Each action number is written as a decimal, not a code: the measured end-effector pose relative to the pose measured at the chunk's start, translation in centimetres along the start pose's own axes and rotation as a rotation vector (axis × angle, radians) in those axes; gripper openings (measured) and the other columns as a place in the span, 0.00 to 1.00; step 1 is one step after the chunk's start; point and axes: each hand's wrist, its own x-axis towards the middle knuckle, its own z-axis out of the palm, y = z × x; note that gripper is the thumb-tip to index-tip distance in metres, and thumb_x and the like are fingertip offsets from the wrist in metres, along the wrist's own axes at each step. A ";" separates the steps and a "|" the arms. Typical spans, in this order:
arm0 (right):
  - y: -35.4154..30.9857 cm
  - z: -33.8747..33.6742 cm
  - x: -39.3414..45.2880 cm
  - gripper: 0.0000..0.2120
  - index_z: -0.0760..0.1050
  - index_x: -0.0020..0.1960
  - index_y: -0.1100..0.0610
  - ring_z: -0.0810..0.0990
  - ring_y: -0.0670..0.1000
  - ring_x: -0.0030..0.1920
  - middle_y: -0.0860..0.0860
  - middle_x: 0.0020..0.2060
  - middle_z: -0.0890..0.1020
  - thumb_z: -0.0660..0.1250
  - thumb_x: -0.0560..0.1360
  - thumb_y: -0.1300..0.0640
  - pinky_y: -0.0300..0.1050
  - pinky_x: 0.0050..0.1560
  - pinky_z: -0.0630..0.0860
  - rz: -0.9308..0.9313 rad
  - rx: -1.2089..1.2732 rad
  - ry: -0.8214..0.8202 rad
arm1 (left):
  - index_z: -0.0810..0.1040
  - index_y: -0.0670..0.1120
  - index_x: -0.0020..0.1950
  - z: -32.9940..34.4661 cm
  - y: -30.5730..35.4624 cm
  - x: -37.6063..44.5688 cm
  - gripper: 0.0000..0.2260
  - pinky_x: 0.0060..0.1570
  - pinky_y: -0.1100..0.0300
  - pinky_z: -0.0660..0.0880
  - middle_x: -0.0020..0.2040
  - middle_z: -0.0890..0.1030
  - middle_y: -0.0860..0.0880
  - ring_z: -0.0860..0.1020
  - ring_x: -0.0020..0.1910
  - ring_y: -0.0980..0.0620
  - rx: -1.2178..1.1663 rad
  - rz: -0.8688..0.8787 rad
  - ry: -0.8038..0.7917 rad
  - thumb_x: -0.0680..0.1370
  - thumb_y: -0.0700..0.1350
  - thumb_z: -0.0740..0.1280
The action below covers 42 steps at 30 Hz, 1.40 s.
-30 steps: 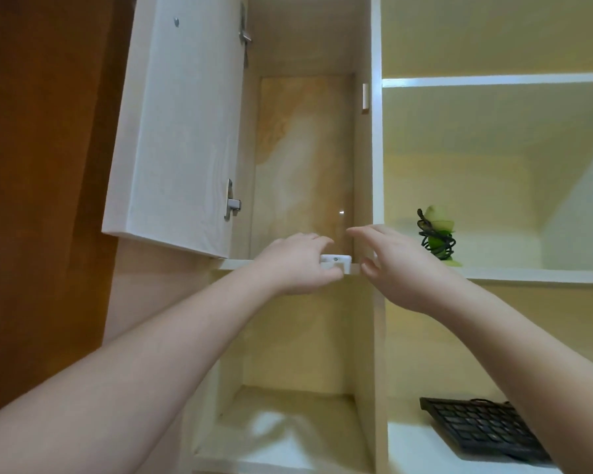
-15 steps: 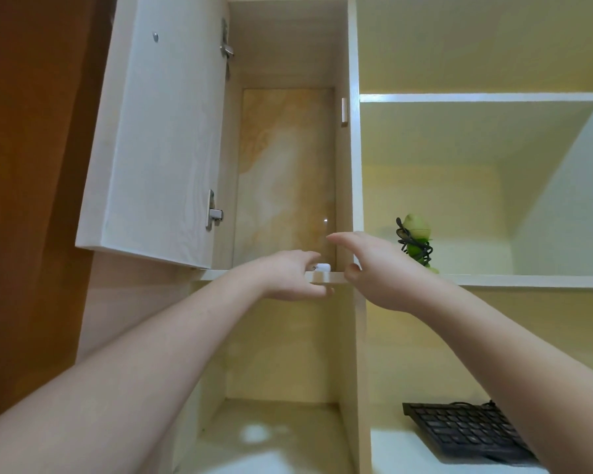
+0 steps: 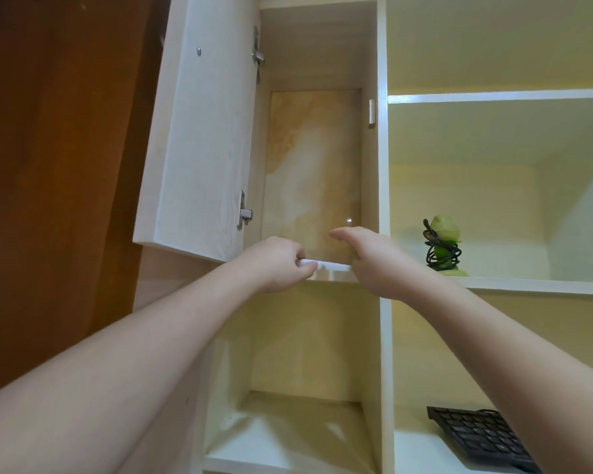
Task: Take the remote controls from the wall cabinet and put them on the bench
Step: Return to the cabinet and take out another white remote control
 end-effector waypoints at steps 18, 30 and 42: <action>-0.1 2.8 5.8 0.26 0.67 0.71 0.52 0.76 0.56 0.60 0.55 0.67 0.73 0.54 0.76 0.68 0.45 0.55 0.74 0.160 0.011 -0.141 | 0.75 0.46 0.52 -0.8 -1.5 -0.4 0.09 0.40 0.55 0.73 0.50 0.78 0.45 0.77 0.47 0.45 0.145 -0.067 0.036 0.80 0.48 0.59; -0.7 2.5 6.6 0.18 0.71 0.68 0.61 0.74 0.58 0.65 0.57 0.66 0.75 0.55 0.81 0.58 0.49 0.65 0.70 0.234 -0.192 -0.353 | 0.70 0.44 0.57 -0.9 -0.9 -0.4 0.13 0.35 0.55 0.66 0.48 0.74 0.45 0.73 0.43 0.45 0.073 -0.156 -0.017 0.82 0.52 0.57; -1.0 1.1 5.4 0.22 0.65 0.73 0.57 0.74 0.55 0.64 0.54 0.68 0.73 0.54 0.80 0.66 0.43 0.56 0.70 0.229 0.015 -0.210 | 0.64 0.45 0.71 -1.2 -0.5 -1.4 0.23 0.42 0.56 0.70 0.58 0.77 0.43 0.77 0.50 0.45 -0.021 -0.187 0.093 0.80 0.53 0.61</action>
